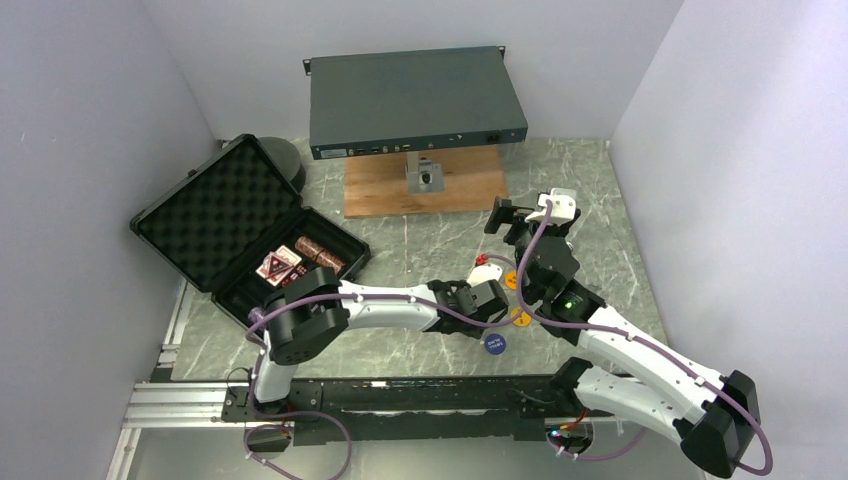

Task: Pack up texas hold em set

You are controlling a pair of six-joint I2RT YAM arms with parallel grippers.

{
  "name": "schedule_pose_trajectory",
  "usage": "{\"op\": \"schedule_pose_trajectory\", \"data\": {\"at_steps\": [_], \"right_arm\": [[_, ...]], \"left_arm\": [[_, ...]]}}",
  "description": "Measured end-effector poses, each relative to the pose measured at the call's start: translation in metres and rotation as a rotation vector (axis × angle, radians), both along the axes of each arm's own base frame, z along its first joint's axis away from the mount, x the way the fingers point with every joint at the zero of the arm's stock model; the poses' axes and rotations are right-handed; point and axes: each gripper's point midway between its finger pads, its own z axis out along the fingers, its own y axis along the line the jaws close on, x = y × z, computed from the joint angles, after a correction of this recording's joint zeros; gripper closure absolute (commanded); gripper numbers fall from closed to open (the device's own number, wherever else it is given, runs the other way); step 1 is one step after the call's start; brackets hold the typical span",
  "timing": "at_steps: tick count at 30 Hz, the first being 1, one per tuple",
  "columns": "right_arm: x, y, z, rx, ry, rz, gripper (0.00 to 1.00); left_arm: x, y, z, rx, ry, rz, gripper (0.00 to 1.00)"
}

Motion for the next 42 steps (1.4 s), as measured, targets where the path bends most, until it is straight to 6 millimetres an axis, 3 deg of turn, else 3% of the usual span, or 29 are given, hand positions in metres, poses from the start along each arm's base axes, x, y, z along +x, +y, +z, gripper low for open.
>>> {"op": "schedule_pose_trajectory", "data": {"at_steps": [13,16,21,36,42], "right_arm": [[0.0,0.0,-0.001,-0.001,0.001,0.0,0.0],[0.0,0.0,0.0,-0.001,0.001,0.0,0.0],[0.0,0.0,0.0,0.002,-0.002,0.0,0.0],[0.0,0.001,0.002,0.012,-0.01,0.004,0.0],[0.001,0.003,0.0,0.015,-0.008,0.011,0.0]], "left_arm": [[0.0,0.0,-0.009,0.032,0.013,0.0,0.64],[-0.001,0.002,-0.01,0.046,0.018,0.001,0.72],[-0.001,-0.001,-0.01,0.041,0.018,0.002,1.0],[-0.001,0.001,-0.01,0.037,0.022,0.02,1.0],[-0.001,0.015,-0.009,0.048,0.012,0.047,1.0]]}}
